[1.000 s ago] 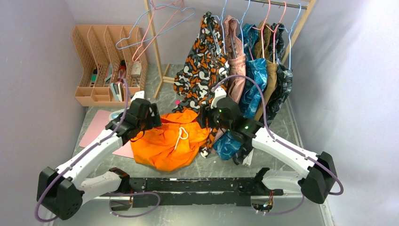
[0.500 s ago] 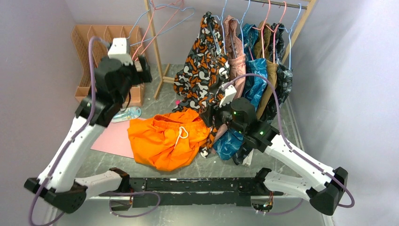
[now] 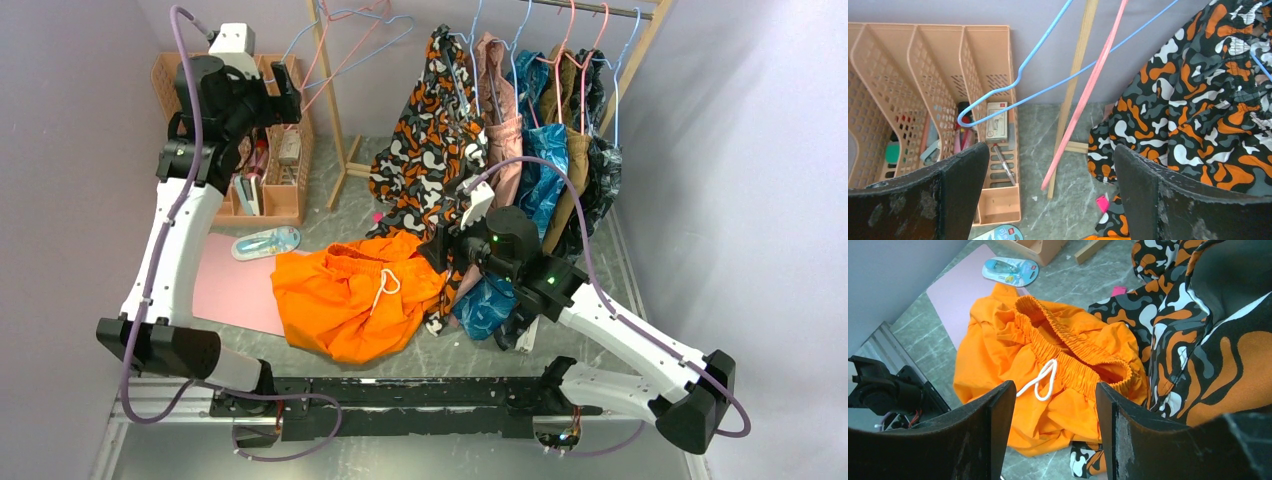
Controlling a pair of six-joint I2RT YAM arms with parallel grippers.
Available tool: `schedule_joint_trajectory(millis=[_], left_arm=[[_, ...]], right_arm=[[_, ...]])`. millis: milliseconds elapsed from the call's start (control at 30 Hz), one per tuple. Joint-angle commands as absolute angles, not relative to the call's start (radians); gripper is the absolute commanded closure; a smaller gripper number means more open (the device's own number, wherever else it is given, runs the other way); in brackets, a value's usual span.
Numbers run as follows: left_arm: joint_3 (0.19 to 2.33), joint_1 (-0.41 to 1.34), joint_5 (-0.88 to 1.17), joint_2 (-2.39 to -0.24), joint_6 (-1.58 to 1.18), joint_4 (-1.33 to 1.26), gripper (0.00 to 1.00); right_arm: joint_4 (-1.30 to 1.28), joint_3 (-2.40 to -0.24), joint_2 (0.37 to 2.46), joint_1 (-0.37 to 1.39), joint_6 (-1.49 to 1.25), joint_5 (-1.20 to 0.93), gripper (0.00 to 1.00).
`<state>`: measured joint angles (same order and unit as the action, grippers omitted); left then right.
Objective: Place the shorts on the hanger
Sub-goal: Pick up the hanger from the clothesline.
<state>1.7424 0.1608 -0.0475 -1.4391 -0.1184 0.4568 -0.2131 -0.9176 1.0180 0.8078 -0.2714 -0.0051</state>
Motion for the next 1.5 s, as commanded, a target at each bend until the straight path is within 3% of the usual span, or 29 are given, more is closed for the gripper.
schedule_joint_trajectory(millis=[0, 500, 633, 833, 1400, 1467], left_arm=[[1.753, 0.093, 0.193, -1.454, -0.148, 0.408, 0.03], [1.753, 0.083, 0.443, -1.559, -0.166, 0.358, 0.08], [1.769, 0.083, 0.47, -1.583, -0.168, 0.361, 0.19], [1.797, 0.103, 0.472, -1.614, -0.16, 0.369, 0.44], [1.857, 0.213, 0.295, -1.624, -0.087, 0.343, 0.77], [1.85, 0.216, 0.284, -1.619, -0.086, 0.33, 0.91]], right_arm=[[-0.188, -0.909, 0.998, 0.805, -0.264, -0.025, 0.37], [-0.212, -0.905, 0.984, 0.805, -0.257, 0.005, 0.37], [-0.212, -0.903, 0.987, 0.805, -0.259, 0.005, 0.37], [-0.212, -0.902, 0.99, 0.804, -0.258, 0.013, 0.37], [-0.218, -0.9, 0.99, 0.805, -0.261, 0.03, 0.38], [-0.221, -0.899, 0.988, 0.805, -0.261, 0.032, 0.38]])
